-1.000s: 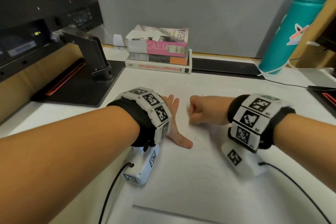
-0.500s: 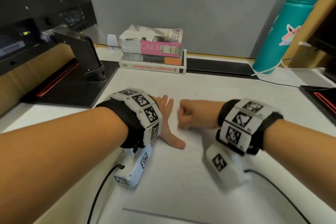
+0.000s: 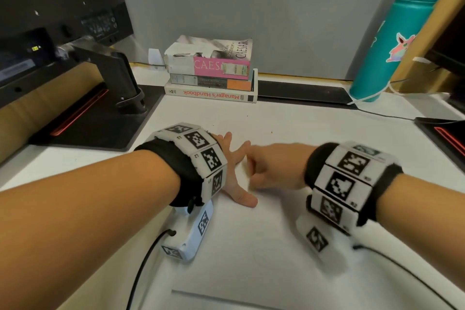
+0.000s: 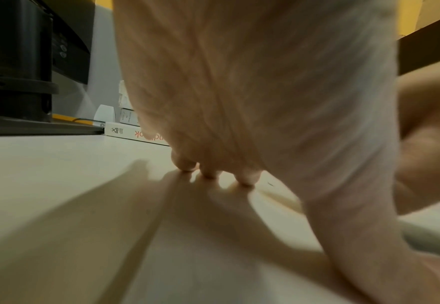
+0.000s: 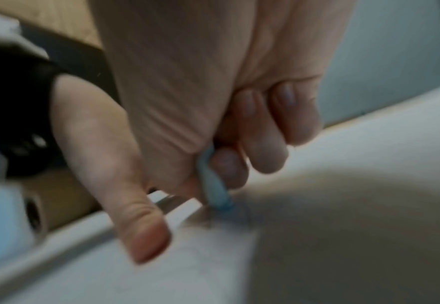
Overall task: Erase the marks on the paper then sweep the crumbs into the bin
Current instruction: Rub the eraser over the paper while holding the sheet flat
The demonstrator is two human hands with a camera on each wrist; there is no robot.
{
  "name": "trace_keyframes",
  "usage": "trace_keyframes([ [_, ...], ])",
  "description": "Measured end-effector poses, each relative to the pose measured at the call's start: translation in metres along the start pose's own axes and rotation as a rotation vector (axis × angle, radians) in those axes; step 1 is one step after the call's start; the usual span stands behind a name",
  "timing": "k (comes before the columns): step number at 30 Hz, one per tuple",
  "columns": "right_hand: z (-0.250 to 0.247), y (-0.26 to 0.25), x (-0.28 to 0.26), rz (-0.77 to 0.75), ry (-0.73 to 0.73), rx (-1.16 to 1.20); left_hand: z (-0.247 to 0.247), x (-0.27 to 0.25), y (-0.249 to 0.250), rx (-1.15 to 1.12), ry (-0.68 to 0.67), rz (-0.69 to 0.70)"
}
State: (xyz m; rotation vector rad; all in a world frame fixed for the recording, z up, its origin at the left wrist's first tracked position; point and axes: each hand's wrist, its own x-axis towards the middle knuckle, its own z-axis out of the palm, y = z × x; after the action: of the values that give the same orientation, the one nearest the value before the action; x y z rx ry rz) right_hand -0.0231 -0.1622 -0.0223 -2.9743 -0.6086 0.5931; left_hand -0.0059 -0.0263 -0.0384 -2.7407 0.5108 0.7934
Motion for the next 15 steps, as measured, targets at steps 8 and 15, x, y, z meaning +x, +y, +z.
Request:
trace_keyframes([
  [8, 0.000, 0.006, -0.003, 0.015, 0.025, -0.005, 0.001, 0.000, 0.001, -0.004, 0.008, -0.004],
  [15, -0.007, 0.018, -0.004, 0.104, 0.038, -0.068, 0.001, 0.002, 0.001, 0.000, 0.012, -0.018],
])
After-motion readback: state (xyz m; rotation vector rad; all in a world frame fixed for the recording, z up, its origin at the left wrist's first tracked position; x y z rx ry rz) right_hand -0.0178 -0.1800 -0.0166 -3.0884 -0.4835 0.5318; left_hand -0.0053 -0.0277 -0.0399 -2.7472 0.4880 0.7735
